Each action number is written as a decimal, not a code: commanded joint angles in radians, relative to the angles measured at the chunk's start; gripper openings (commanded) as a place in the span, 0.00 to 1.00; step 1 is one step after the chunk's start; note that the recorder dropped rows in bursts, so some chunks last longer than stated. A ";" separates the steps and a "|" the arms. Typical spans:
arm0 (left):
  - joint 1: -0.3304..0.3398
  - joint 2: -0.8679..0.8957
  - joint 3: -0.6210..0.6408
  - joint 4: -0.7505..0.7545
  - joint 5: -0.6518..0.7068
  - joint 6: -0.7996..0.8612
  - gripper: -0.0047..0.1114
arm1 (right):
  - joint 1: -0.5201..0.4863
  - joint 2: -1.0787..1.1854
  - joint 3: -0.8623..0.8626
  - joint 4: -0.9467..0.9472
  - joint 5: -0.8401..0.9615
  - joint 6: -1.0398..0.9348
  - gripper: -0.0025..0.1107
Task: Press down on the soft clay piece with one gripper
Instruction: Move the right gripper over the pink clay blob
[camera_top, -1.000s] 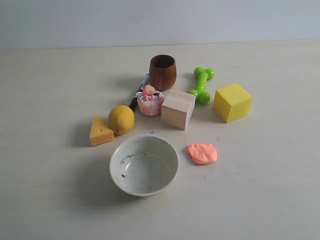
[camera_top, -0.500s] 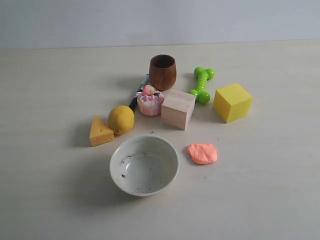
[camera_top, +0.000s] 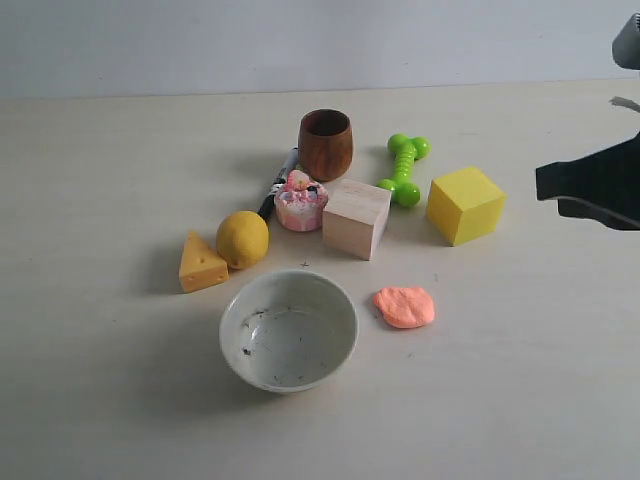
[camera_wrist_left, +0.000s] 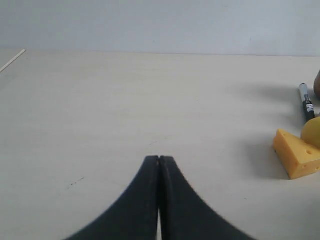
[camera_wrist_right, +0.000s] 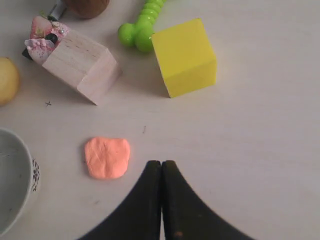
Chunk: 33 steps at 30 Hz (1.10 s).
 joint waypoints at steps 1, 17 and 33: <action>-0.003 -0.007 0.003 -0.009 -0.007 0.001 0.04 | 0.003 0.002 -0.014 0.028 -0.057 0.048 0.03; -0.003 -0.007 0.003 -0.009 -0.007 0.001 0.04 | 0.003 0.071 -0.134 0.089 0.043 0.034 0.03; -0.003 -0.007 0.003 -0.009 -0.007 0.001 0.04 | 0.019 0.331 -0.275 0.137 0.256 -0.139 0.03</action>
